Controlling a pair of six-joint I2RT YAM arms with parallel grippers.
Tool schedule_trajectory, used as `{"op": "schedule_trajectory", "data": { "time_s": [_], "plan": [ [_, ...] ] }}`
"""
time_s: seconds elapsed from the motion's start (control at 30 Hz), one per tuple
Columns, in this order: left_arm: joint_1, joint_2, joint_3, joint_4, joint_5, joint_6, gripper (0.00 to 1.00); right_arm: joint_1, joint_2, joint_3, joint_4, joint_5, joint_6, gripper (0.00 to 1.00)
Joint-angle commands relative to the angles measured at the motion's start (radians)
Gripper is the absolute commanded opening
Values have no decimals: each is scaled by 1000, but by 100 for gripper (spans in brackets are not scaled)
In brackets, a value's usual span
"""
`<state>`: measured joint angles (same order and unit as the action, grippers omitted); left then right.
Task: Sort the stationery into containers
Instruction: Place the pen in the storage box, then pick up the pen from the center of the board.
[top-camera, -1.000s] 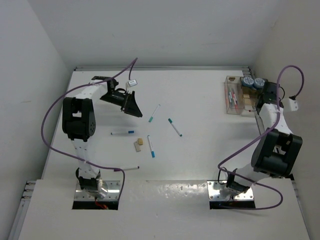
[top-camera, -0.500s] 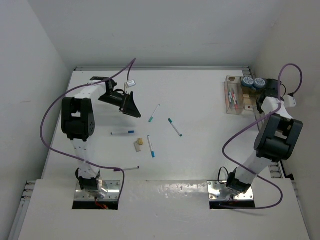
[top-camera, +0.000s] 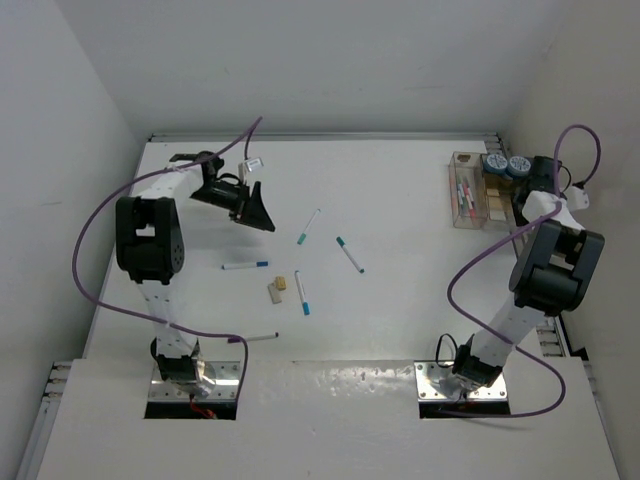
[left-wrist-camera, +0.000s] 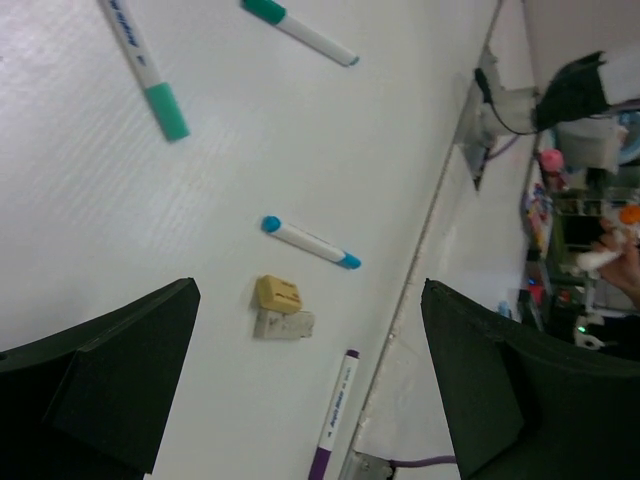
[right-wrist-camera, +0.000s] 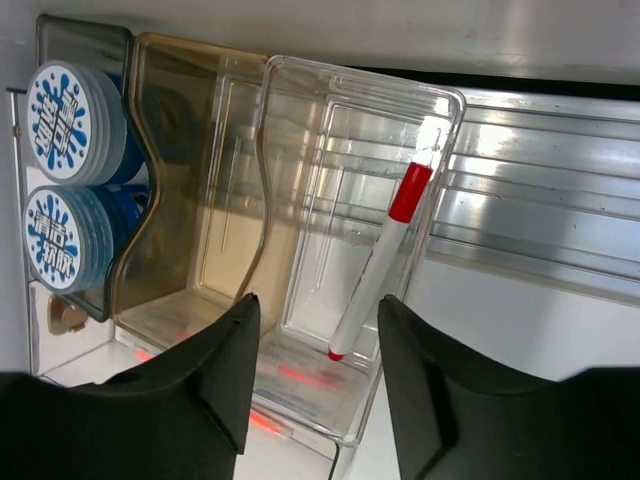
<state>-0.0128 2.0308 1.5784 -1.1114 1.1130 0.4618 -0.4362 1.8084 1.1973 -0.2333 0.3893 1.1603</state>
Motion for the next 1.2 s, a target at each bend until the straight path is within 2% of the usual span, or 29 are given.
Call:
{"op": "schedule_trajectory", "data": {
  "time_s": [0.0, 0.1, 0.17, 0.2, 0.27, 0.3, 0.4, 0.57, 0.67, 0.7, 0.8, 0.9, 0.97, 1.07, 1.17],
  "plan": [
    [13, -136, -15, 158, -94, -84, 100, -1, 0, 25, 49, -10, -23, 51],
    [13, -222, -37, 232, -205, -74, 100, -1, -24, 21, 43, -46, -63, 56],
    [40, -271, -34, 196, -263, -22, 100, 16, -75, -5, 29, -104, -134, 58],
    [45, -276, -23, 152, -274, 100, 100, 27, -99, -27, 37, -121, -166, 59],
    [53, -271, 20, 46, -315, 236, 100, 71, -129, -95, 52, -168, -293, 67],
    [57, -268, 25, -29, -335, 333, 98, 91, -212, -119, 52, -205, -333, 69],
    [86, -277, -26, -77, -430, 443, 87, 170, -329, -207, 54, -300, -486, 76],
    [116, -369, -268, 60, -622, 515, 74, 359, -495, -320, 46, -385, -725, 72],
    [111, -411, -397, 158, -660, 540, 73, 482, -547, -321, -24, -429, -837, 66],
    [111, -417, -421, 179, -659, 540, 72, 510, -557, -318, -40, -447, -870, 59],
    [102, -429, -500, 243, -651, 543, 72, 579, -595, -338, -57, -435, -835, 57],
    [82, -438, -558, 327, -657, 534, 71, 608, -615, -347, -76, -472, -763, 63],
    [71, -445, -584, 386, -659, 534, 69, 613, -613, -343, -93, -492, -722, 64],
    [50, -448, -618, 438, -642, 561, 66, 611, -604, -337, -97, -474, -714, 57],
    [45, -454, -633, 469, -615, 571, 64, 608, -598, -334, -101, -469, -711, 57]
  ]
}}
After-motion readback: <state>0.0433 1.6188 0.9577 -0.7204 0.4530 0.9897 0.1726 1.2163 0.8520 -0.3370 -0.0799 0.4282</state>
